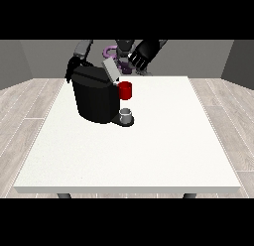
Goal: Insert the coffee pod into the coffee machine and close the lid
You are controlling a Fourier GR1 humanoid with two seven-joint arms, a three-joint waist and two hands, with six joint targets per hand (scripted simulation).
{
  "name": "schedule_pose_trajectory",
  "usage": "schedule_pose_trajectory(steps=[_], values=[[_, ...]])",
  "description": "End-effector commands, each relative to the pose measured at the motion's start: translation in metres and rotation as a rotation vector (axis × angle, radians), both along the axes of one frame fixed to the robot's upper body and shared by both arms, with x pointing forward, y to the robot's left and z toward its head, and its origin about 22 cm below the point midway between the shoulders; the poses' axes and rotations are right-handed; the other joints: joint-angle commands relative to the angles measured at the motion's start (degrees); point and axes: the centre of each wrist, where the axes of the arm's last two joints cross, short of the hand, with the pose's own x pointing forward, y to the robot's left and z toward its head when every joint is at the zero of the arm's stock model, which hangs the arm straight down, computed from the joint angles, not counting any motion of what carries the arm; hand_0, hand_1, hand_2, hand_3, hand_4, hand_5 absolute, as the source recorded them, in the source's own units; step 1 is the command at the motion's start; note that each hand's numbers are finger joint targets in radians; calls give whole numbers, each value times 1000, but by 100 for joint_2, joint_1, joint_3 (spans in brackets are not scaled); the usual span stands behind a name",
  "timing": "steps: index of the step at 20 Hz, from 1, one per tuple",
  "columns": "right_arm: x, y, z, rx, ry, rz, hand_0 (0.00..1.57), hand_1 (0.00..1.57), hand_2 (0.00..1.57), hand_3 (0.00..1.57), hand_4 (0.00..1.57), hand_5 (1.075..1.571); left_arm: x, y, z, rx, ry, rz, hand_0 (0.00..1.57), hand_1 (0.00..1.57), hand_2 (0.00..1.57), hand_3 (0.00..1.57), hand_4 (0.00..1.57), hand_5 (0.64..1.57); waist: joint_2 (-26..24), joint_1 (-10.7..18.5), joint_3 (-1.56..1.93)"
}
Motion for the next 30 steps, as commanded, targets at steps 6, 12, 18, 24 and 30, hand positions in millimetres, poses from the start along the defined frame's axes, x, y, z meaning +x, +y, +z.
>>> schedule_pose_trajectory(steps=[6, 12, 18, 24, 30], values=[[14, 4, 31, 23, -99, -3, 0, 0, 0, 0, 186, 1571, 3, 10, 48, 15, -99, 32, 1239, 1239, 1290, 1248, 479, 1571, 648, -253, 0], [26, 1, 51, 14, -122, -28, 0, 0, 0, 0, 147, 1571, 7, -10, 44, 20, -93, 24, 1207, 1207, 1280, 1238, 475, 1571, 753, -274, 0], [24, -8, 42, 8, -107, -30, 0, 0, 0, 0, 0, 1571, 6, 4, 62, 25, -100, 6, 1248, 1248, 1286, 1244, 445, 1571, 954, -224, 2], [27, -7, 61, 0, -150, -5, 0, 0, 0, 0, 33, 1571, 9, 2, 58, 24, -114, 50, 1200, 1200, 1245, 1209, 439, 1571, 1087, -467, 0], [27, -24, 43, 28, -125, -58, 0, 0, 0, 0, 165, 1571, 8, -6, 61, 35, -132, -9, 1166, 1166, 1233, 1193, 421, 1571, 1048, -234, 2]])
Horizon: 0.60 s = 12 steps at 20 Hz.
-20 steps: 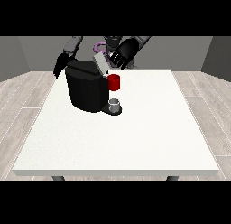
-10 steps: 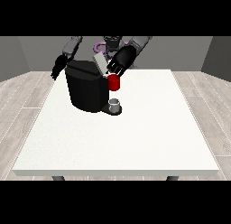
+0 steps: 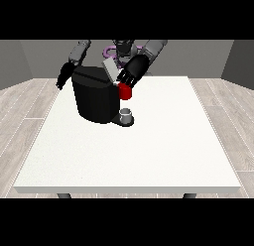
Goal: Insert the coffee pod into the coffee machine and close the lid
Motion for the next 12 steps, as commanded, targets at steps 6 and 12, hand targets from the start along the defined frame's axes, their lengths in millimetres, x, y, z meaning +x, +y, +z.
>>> schedule_pose_trajectory(steps=[6, 12], values=[[0, 9, 11, 19, 2, 15, 0, 0, 0, 0, 0, 1571, -1, 27, 11, -10, -21, 10, 1225, 1225, 1261, 1206, 376, 1571, 39, -21, -1], [11, -1, 20, -18, -36, -15, 0, 0, 0, 0, 0, 1571, 0, 4, 22, -5, -92, -5, 1202, 1202, 1218, 1176, 360, 1571, 209, 5, 0]])
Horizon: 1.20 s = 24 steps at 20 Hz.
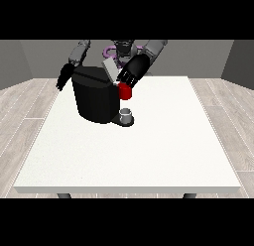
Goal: Insert the coffee pod into the coffee machine and close the lid
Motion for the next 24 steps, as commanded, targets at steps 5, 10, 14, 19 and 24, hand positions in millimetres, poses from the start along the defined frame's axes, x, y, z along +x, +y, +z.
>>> schedule_pose_trajectory(steps=[5, 10, 14, 19, 24], values=[[-5, -4, -5, 13, 16, 18, 0, 0, 0, 0, 0, 1571, 0, 5, -22, 69, -33, 52, 1225, 1225, 1244, 1157, 0, 1571, -103, -96, -1], [-10, -17, -12, -11, 12, 18, 0, 0, 0, 0, 0, 1571, -3, 22, -5, 146, -70, 26, 1173, 1173, 1194, 1066, 0, 1571, -26, -155, -1], [-10, -1, 3, -12, -4, 40, 0, 0, 0, 0, 0, 1571, -2, 38, -16, 120, -61, 81, 1135, 1135, 1146, 998, 0, 1571, 41, -307, -4], [1, 4, 12, -31, -52, 37, 0, 0, 0, 0, 0, 1571, 2, 5, -1, 71, -142, 57, 1110, 1110, 1122, 969, 0, 1571, 342, -310, -2], [-10, -5, -17, 17, -27, 13, 0, 0, 0, 0, 85, 1571, -2, 20, 1, 66, -157, 10, 1233, 1233, 1201, 947, 0, 1571, 253, -149, 1]])
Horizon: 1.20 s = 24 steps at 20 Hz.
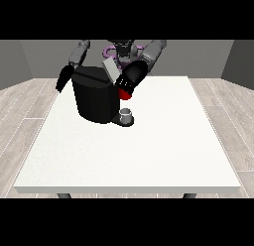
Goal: Insert the coffee pod into the coffee machine and close the lid
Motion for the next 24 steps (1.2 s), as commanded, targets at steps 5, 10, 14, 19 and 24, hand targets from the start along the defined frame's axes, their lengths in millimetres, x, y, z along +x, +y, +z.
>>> schedule_pose_trajectory(steps=[5, 10, 14, 19, 24], values=[[4, -2, 4, -16, 19, -12, 0, 0, 0, 0, 0, 1571, 1, -9, -8, -6, -65, -18, 1232, 1232, 1211, 967, 0, 1571, 12, 59, -4], [3, -18, 2, -20, 34, -17, 0, 0, 0, 0, 215, 1571, -2, 5, -1, 72, -90, -24, 1088, 1088, 1075, 800, 0, 1571, -70, 53, -3], [13, 5, 17, -18, -72, -28, 0, 0, 0, 0, 160, 1571, -7, 2, 36, 81, -196, -30, 815, 815, 912, 662, 0, 1571, 435, 65, -2], [15, -11, 17, -61, -22, -53, 0, 0, 0, 0, 202, 1571, -4, 2, 19, 129, -157, 3, 0, 0, 635, 508, 0, 1571, 271, 115, -2], [14, -15, 12, -15, 8, -58, 0, 0, 0, 0, 0, 1571, -2, -1, 4, 121, -161, -3, 0, 0, 526, 441, 0, 1571, 116, 141, -2]])
